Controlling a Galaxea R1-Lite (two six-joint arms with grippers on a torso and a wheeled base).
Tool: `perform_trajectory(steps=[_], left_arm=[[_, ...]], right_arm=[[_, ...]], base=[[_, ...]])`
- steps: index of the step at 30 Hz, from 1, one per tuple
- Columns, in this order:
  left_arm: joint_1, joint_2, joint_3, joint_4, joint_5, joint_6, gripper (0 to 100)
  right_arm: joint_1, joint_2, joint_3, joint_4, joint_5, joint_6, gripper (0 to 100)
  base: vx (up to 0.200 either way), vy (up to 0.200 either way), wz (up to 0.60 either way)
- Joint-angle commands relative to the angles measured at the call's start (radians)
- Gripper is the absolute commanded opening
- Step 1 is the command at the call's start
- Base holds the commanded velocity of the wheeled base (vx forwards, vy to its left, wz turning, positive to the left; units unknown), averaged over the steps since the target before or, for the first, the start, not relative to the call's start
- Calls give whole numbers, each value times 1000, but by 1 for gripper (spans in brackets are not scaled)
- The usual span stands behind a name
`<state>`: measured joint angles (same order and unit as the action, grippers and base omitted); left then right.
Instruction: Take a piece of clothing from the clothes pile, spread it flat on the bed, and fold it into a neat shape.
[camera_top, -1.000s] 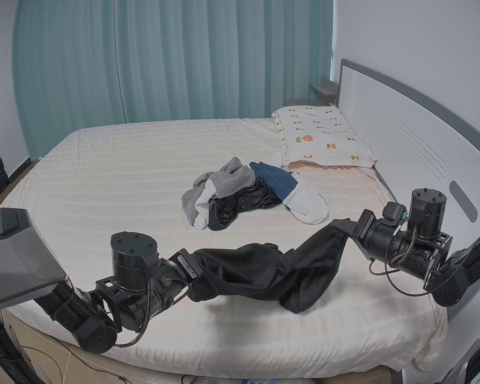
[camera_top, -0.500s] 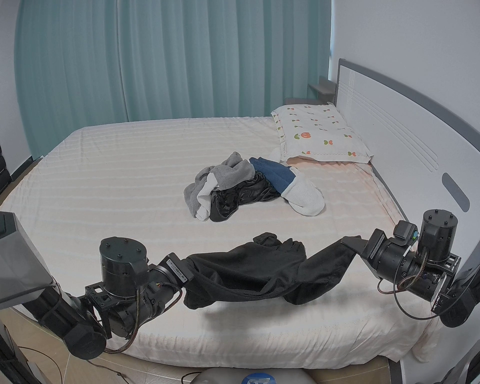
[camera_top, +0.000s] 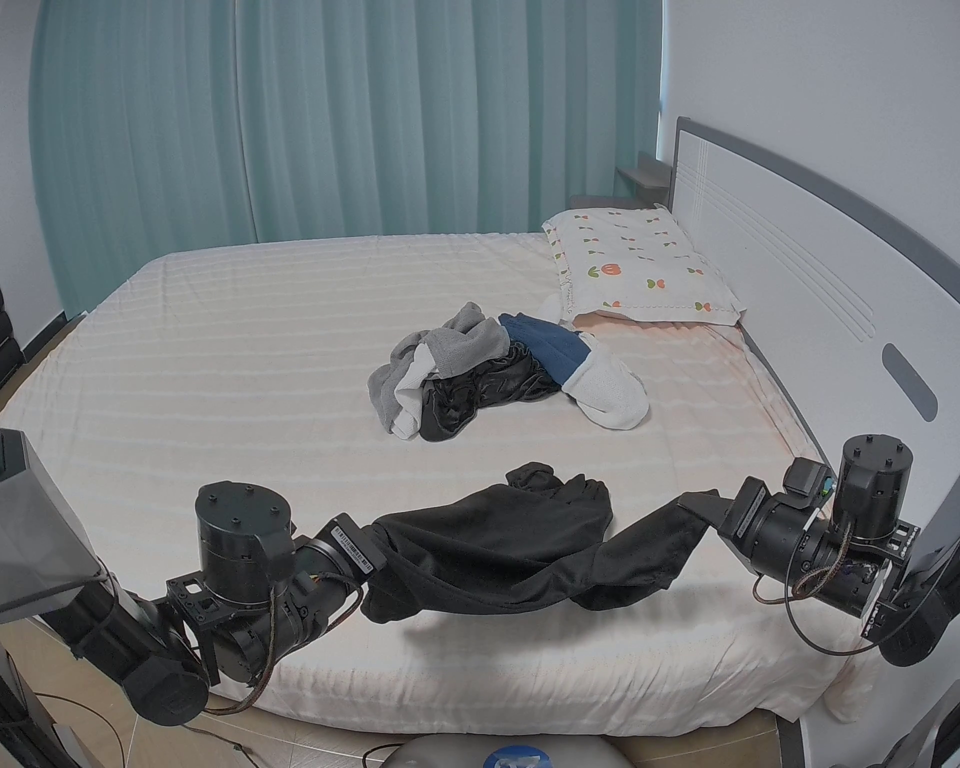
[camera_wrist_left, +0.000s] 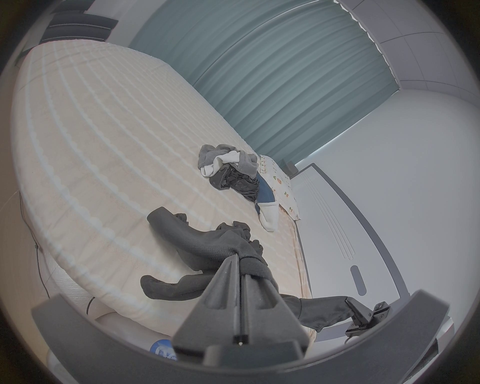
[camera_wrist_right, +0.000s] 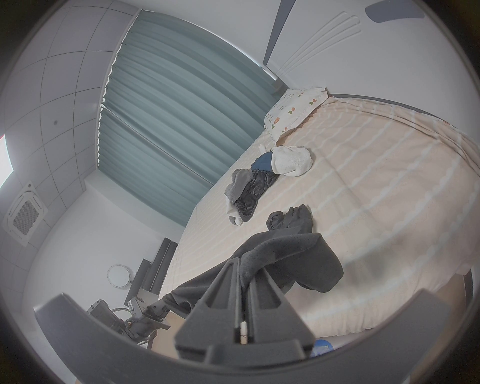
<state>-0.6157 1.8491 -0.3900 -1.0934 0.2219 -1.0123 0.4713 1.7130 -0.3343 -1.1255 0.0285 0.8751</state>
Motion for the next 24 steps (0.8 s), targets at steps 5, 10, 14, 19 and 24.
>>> perform_trajectory(steps=[5,10,14,19,24], left_arm=[[-7,1,2,0,-1,-2,0],[-7,1,2,0,-1,-3,0],[-7,-1,2,0,-1,-2,0],[-9,2,2,0,-1,1,0],[-7,1,-3,0,1,0,0]], right_arm=[[3,7,3,0,1,-1,0],[10,8,3,0,1,-1,0],[10,7,4,0,1,-1,0],[10,14,4,0,1,-1,0],[10,14,4,0,1,-1,0]], base=[[0,0,0],[0,0,0],[-150,0,0],[0,0,0],[0,0,0]])
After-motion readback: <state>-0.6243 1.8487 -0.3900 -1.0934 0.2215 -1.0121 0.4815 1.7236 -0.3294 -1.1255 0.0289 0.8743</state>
